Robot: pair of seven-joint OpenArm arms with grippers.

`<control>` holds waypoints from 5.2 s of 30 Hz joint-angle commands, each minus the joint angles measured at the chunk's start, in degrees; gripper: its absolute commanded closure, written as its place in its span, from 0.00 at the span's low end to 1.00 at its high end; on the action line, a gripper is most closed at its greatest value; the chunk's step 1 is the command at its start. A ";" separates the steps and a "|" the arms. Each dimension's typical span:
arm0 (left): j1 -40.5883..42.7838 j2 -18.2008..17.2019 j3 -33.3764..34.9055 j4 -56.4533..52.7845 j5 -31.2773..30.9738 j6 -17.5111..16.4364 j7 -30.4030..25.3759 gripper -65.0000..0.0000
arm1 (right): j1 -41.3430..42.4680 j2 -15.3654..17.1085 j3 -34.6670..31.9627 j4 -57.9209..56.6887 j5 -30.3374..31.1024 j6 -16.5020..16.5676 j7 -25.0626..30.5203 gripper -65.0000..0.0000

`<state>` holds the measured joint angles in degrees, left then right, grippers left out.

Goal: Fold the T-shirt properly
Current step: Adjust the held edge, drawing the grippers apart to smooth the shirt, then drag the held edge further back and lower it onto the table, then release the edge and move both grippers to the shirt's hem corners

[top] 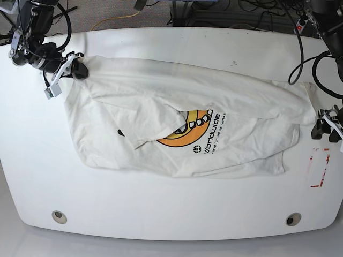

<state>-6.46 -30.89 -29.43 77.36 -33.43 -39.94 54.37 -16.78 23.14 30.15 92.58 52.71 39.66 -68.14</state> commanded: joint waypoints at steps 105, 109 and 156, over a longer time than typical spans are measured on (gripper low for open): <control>5.71 19.69 -15.62 24.04 34.62 -0.06 -11.07 0.44 | 38.36 -3.40 -10.42 -22.73 -29.72 0.34 10.86 0.31; 4.39 20.04 -15.36 22.02 34.97 -0.06 -11.07 0.44 | 42.05 -3.40 -13.14 -30.38 -30.60 0.34 16.31 0.31; -21.28 10.28 -3.14 -24.84 34.53 3.33 -16.52 0.22 | 48.20 -4.98 -25.89 -53.85 -30.33 0.34 38.29 0.98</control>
<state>-25.91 -19.79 -33.67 53.95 2.15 -36.60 40.40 29.74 17.47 4.12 37.87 21.41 39.48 -30.41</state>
